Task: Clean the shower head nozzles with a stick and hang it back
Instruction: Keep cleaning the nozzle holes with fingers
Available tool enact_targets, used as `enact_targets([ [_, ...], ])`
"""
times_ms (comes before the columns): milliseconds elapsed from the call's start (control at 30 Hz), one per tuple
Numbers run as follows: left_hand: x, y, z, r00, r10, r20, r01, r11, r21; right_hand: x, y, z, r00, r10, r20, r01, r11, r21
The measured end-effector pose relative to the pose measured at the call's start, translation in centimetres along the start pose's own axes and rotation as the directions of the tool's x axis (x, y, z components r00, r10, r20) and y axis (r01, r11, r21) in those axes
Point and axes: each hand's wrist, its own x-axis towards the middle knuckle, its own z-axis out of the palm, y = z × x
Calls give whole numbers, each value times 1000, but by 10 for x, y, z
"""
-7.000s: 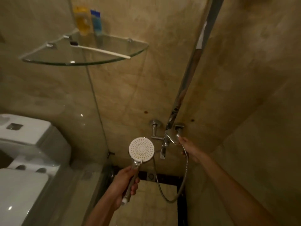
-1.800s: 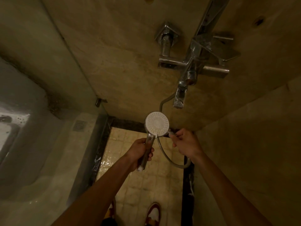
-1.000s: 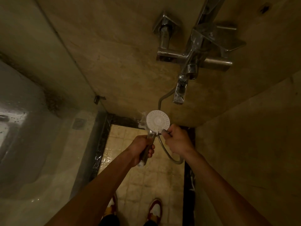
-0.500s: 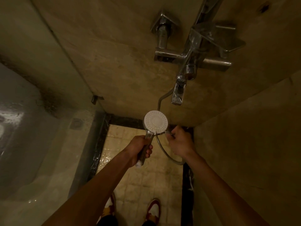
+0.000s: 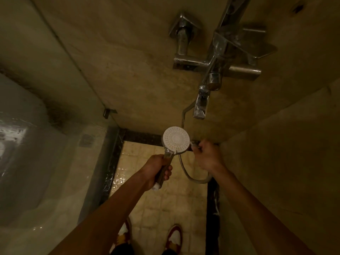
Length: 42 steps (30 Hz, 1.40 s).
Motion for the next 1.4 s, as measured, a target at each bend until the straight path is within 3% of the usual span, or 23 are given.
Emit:
enact_targets([
  [267, -4, 2, 3, 1000, -10, 2, 10, 1000, 18, -21, -23, 11, 987, -140, 76, 142, 990, -9],
  [567, -4, 5, -2, 1000, -4, 4, 4, 1000, 30, -4, -14, -2, 1000, -9, 10, 9, 1000, 6],
  [833, -3, 1, 0, 1000, -2, 0, 2, 1000, 2, -17, -19, 14, 991, -103, 87, 102, 995, 13],
  [1133, -5, 1, -4, 1000, 2, 12, -2, 1000, 16, 2, -13, 2, 999, -41, 4, 41, 999, 35],
  [1400, -1, -1, -4, 1000, -2, -7, 2, 1000, 0, -20, -2, 19, 996, -87, -11, 88, 994, 60],
])
